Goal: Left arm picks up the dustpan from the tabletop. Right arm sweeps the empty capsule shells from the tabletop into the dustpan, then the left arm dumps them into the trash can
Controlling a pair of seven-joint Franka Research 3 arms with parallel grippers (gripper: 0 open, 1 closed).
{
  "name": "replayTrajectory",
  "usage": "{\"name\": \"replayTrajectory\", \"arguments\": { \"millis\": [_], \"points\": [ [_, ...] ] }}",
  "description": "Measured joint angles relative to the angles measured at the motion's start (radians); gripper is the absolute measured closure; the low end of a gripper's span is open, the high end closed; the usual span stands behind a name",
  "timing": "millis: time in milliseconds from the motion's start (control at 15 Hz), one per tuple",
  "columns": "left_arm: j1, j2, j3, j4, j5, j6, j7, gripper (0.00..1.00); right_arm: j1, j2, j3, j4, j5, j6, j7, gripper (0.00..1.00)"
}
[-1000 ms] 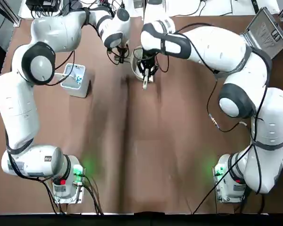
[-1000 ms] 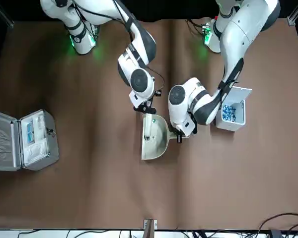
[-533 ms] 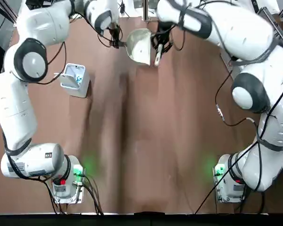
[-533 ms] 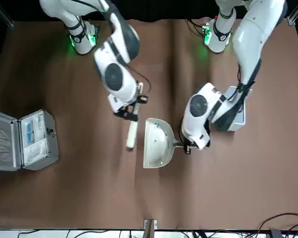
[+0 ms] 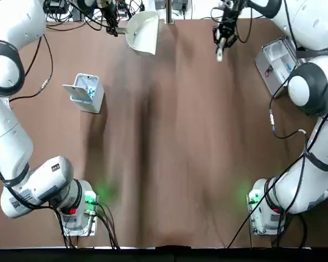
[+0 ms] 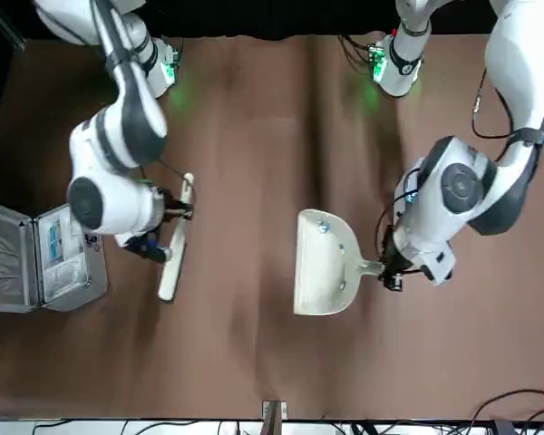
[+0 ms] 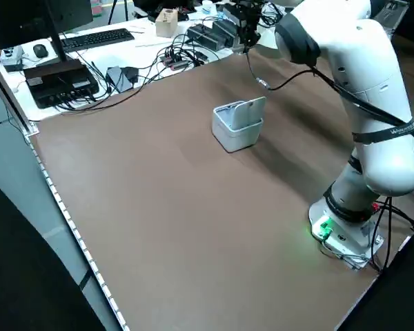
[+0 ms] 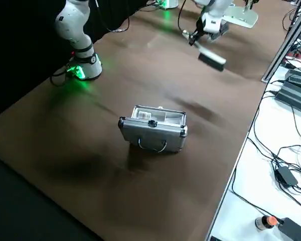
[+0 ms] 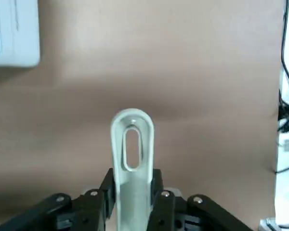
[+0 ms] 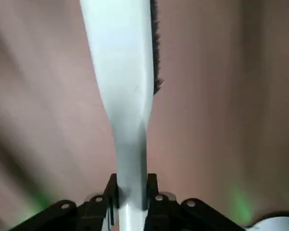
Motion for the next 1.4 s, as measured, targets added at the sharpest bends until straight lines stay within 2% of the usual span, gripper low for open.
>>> {"name": "replayTrajectory", "arguments": {
  "millis": [333,600,800,867,1000,1067,1200,1400],
  "points": [
    [0.129,0.0,-0.07,-0.002,0.0,-0.051,0.094,0.67,-0.077,-0.074,0.0,-0.19,-0.012,0.001,-0.143,0.73],
    [0.237,0.0,-0.14,-0.002,-0.006,-0.096,0.164,0.67,-0.145,-0.172,0.0,-0.35,-0.027,0.006,-0.267,0.73],
    [0.253,-0.016,-0.133,0.0,-0.062,-0.104,0.234,0.67,-0.162,-0.212,0.0,-0.44,-0.07,0.02,-0.283,0.73],
    [0.24,-0.042,-0.097,0.002,-0.115,-0.104,0.272,0.67,-0.167,-0.215,0.001,-0.463,-0.087,0.039,-0.29,0.73],
    [0.164,-0.133,0.056,0.007,-0.272,-0.104,0.385,0.67,-0.188,-0.215,0.001,-0.497,-0.103,0.068,-0.33,0.73],
    [0.045,-0.231,0.249,0.009,-0.407,-0.104,0.489,0.67,-0.223,-0.215,0.001,-0.535,-0.105,0.101,-0.387,0.73],
    [-0.064,-0.305,0.402,0.009,-0.483,-0.104,0.554,0.67,-0.246,-0.215,0.001,-0.579,-0.105,0.147,-0.418,0.73],
    [-0.2,-0.371,0.597,0.009,-0.562,-0.105,0.635,0.67,-0.238,-0.215,0.018,-0.628,-0.101,0.202,-0.423,0.73]
  ]
}}
